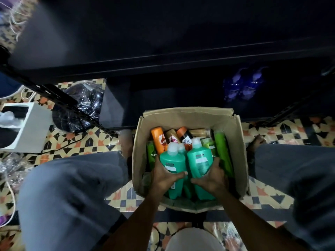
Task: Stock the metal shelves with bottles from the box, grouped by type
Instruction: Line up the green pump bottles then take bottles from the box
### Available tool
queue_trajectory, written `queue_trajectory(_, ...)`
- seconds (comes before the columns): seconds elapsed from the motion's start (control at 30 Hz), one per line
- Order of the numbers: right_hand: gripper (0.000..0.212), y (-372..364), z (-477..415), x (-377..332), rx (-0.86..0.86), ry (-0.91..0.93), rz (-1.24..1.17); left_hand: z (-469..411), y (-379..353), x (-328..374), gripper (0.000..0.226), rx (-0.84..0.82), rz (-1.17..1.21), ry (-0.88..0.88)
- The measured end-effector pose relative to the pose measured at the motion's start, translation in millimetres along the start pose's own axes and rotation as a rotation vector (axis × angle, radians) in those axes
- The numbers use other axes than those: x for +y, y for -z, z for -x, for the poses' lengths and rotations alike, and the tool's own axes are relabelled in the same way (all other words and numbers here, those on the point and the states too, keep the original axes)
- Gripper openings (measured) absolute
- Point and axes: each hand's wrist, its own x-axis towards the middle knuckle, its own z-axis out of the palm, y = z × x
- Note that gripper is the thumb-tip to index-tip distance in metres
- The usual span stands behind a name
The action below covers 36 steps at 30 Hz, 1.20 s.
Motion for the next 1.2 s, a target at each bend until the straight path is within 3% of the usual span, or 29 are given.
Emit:
queue_trajectory(0.17, 0.099, 45, 22, -39, 0.070, 0.133, -0.160, 18, 4, 59, 0.093, 0.165, 0.116, -0.186)
queue_trajectory(0.33, 0.091, 123, 65, -118, 0.232, 0.447, -0.294, 63, 49, 156, 0.085, 0.217, 0.237, -0.471)
queue_trajectory(0.53, 0.093, 240, 159, -239, 0.495, 0.895, -0.448, 149, 126, 313, 0.087, 0.315, 0.369, -0.820)
queue_trajectory(0.77, 0.101, 397, 274, -408, 0.713, 1.370, -0.667, 266, 225, 528, 0.082, 0.459, 0.421, -1.356)
queue_trajectory(0.97, 0.105, 462, 304, -500, 0.884, 1.395, -0.642, 276, 276, 630, 0.091, 0.701, 0.461, -1.402)
queue_trajectory(1.2, 0.117, 458, 261, -543, 0.838, 1.184, -0.577, 228, 296, 660, 0.102, 0.824, 0.362, -1.234)
